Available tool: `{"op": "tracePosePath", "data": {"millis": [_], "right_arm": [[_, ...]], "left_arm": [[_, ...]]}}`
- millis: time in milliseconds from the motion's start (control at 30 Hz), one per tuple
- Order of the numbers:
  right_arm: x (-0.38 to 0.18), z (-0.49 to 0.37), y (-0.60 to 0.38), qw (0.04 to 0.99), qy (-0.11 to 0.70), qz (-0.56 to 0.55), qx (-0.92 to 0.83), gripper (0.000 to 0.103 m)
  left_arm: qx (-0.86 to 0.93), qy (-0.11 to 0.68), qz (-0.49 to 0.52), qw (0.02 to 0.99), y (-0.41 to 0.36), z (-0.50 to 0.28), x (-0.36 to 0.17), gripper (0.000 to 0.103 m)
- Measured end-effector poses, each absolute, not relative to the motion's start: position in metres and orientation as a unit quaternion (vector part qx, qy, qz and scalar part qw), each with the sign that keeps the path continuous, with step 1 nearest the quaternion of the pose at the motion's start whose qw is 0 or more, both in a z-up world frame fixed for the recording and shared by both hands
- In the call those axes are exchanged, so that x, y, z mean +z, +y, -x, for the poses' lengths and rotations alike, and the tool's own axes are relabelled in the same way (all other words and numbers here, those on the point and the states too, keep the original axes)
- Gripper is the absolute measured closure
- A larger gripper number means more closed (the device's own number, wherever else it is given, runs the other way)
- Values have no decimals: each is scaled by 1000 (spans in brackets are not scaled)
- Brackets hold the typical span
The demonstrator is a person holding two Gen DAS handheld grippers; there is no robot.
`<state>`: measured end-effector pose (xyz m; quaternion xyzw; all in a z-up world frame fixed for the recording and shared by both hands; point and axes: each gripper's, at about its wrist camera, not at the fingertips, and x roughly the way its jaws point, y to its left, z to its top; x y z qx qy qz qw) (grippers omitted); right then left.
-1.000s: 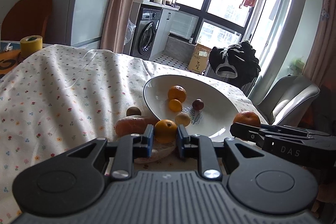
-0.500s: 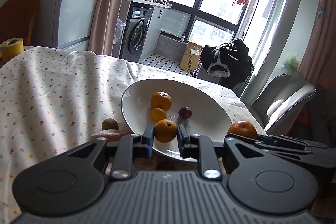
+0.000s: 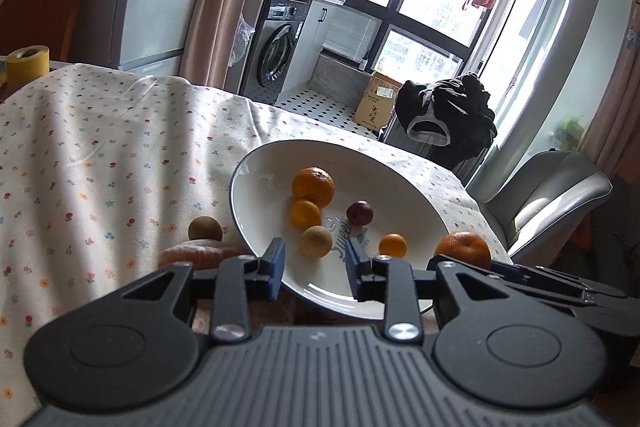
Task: Organize fruits
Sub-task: 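Open both tools to drop the mandarin and orange into the bowl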
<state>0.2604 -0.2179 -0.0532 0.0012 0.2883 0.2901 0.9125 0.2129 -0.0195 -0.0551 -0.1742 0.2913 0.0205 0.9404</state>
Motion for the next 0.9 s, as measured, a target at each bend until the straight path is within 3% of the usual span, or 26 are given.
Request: {"op": "tracePosePath", "data": {"millis": [200,267,333,567,900], "right_arm": [[-50,-262,-213,914,287,-11,285,65],[-47,-261,-210,917,280,-9,284,61],[-44,-258,-208,920,273,-7,283,54],[-43,-248,-206,918,279,-13,283,48],[-37,-228,-209,921,274,-17,278,36]], "left_arm": [[43,284,180,941,-7,-201,-53,43],[48,283,181,941,-4,-197,-52,29],[56,283,181,940,0,-192,-52,23],[66,281,183,940,10,-177,-49,13],[49,276,198,939,17,-153,-40,9]]}}
